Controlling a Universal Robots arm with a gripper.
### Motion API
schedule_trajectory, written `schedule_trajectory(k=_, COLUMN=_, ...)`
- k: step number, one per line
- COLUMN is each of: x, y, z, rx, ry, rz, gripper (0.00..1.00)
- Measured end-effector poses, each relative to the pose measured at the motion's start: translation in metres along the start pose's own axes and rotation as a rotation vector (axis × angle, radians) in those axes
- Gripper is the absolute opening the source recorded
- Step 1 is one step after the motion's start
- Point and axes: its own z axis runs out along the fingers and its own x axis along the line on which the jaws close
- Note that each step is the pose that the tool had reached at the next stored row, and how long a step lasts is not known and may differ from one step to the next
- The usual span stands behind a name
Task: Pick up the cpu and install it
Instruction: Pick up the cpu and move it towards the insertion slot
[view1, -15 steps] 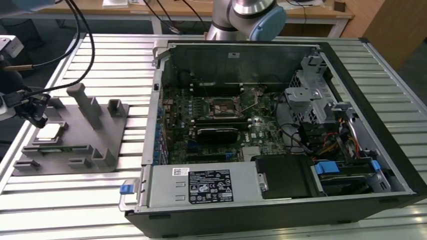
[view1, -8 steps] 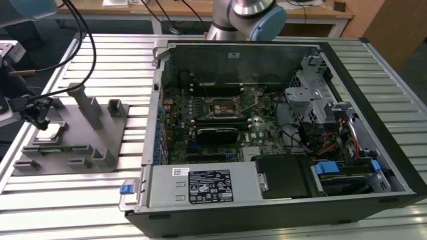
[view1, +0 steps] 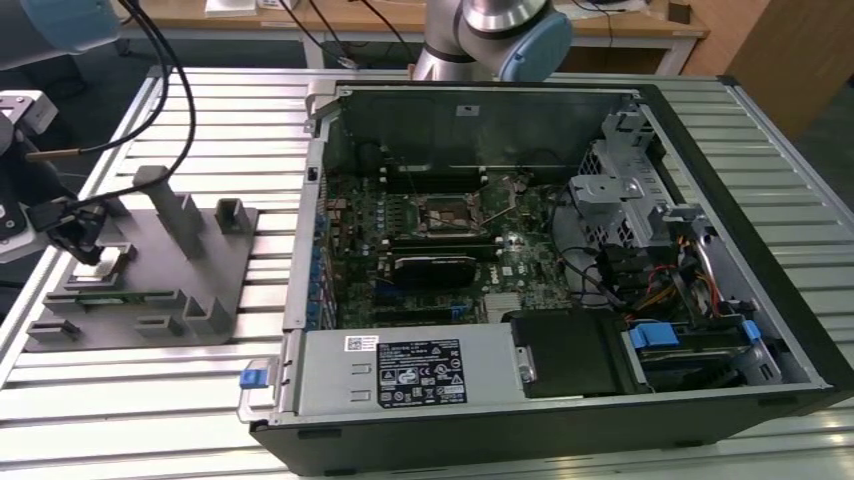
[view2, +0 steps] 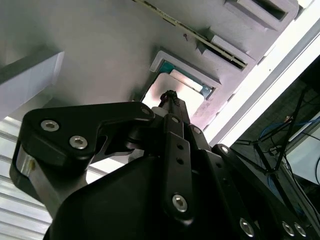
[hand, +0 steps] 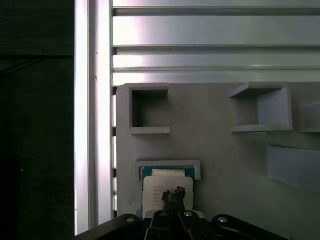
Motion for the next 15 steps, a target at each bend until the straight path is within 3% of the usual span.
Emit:
schedule_trajectory(k=10, x=0.0001, y=-0.0001, z=0.0029, rx=-0.0009, ry=0.0002, rz=0.000, gripper=0.11)
schedule_trajectory(k=12, x=0.0001, y=-0.0002, z=0.0029, rx=-0.0009, ry=0.0002, rz=0.000, gripper=0.24)
schedule_trajectory(k=15, x=0.0001, y=-0.0002, z=0.0030, rx=-0.0009, ry=0.0001, rz=0.000, gripper=0.29)
